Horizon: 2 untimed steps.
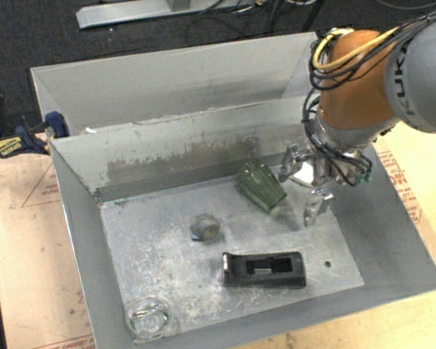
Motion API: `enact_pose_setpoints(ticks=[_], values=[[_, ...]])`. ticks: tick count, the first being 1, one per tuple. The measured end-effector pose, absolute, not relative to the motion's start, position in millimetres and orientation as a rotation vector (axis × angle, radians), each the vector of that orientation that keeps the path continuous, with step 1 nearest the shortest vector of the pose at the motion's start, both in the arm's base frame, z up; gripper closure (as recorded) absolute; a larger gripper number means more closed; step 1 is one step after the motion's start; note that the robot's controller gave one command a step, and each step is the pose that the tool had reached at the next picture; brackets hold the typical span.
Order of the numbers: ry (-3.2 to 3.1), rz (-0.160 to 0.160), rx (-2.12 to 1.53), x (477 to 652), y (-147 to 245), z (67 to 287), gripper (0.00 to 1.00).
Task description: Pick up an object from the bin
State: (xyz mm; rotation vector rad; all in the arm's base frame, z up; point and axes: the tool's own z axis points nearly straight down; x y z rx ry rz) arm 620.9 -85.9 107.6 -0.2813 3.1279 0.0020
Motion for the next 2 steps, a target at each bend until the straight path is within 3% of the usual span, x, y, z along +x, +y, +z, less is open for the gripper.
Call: enact_pose_setpoints(ticks=[1,2], values=[[3.128,0.002,-0.282,621.0,-85.8,107.7,0.00],[3.098,0.003,-0.505,637.4,-8.1,84.2,1.00]])
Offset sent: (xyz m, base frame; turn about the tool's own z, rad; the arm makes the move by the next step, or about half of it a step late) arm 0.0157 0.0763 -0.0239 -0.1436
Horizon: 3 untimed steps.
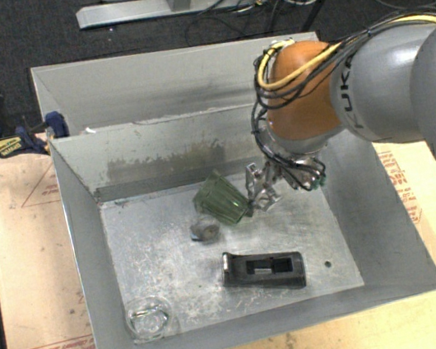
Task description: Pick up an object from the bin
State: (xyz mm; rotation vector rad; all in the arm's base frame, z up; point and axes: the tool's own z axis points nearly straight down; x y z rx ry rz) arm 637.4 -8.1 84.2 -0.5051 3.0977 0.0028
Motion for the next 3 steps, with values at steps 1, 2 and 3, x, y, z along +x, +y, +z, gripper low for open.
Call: enact_pose_setpoints(ticks=[1,2,3], values=[[3.098,0.002,-0.505,637.4,-8.2,84.3,1.00],[3.095,0.001,-0.535,632.7,-2.5,99.8,1.00],[3.086,0.001,-0.566,639.1,-3.1,113.1,1.00]])
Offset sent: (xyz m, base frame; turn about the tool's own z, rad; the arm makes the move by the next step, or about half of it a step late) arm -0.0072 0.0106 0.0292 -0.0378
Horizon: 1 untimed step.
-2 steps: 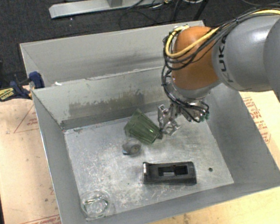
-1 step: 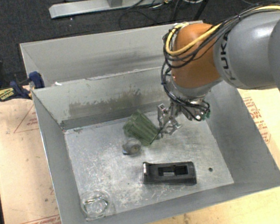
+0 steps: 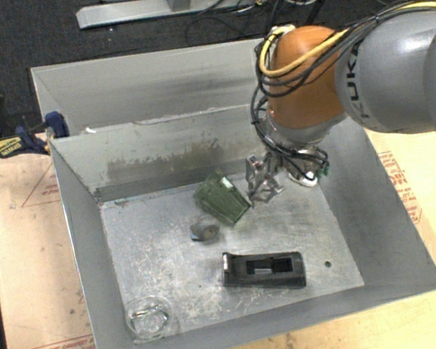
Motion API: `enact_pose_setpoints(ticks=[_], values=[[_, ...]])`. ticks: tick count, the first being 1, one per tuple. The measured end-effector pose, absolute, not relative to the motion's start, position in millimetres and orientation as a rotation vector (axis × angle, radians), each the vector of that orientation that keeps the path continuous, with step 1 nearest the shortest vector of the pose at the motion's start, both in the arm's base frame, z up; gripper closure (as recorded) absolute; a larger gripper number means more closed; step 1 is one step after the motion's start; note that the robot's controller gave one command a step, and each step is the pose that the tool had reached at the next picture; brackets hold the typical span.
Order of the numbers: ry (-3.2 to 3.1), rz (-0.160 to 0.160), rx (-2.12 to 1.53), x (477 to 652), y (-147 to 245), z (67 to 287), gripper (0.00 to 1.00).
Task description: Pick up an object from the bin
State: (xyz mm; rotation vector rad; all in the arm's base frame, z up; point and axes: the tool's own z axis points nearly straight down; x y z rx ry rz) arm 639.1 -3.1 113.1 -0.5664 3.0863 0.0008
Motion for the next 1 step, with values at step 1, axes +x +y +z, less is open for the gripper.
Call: enact_pose_setpoints(ticks=[1], values=[[3.082,0.001,-0.600,631.8,-3.4,121.3,1.00]])
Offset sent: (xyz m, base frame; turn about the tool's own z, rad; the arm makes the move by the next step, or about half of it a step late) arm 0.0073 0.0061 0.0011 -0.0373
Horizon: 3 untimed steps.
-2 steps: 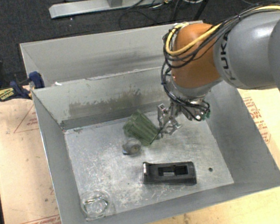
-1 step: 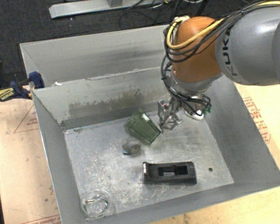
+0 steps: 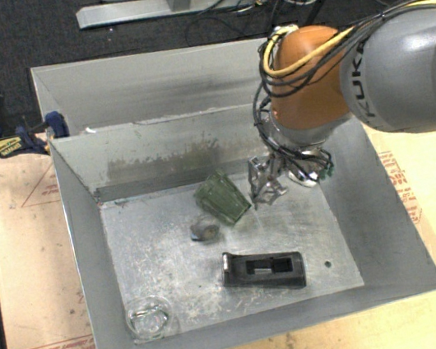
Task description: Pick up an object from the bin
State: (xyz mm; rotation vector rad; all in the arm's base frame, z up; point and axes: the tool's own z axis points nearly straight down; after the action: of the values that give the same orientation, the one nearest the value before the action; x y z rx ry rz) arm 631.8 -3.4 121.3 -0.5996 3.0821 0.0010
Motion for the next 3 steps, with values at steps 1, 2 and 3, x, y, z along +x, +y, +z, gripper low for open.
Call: enact_pose_setpoints(ticks=[1,2,3], values=[[3.077,0.001,-0.619,647.0,3.5,114.0,0.00],[3.077,0.001,-0.619,647.0,3.5,114.0,0.00],[3.104,-0.002,-0.421,639.2,23.9,93.5,0.00]])
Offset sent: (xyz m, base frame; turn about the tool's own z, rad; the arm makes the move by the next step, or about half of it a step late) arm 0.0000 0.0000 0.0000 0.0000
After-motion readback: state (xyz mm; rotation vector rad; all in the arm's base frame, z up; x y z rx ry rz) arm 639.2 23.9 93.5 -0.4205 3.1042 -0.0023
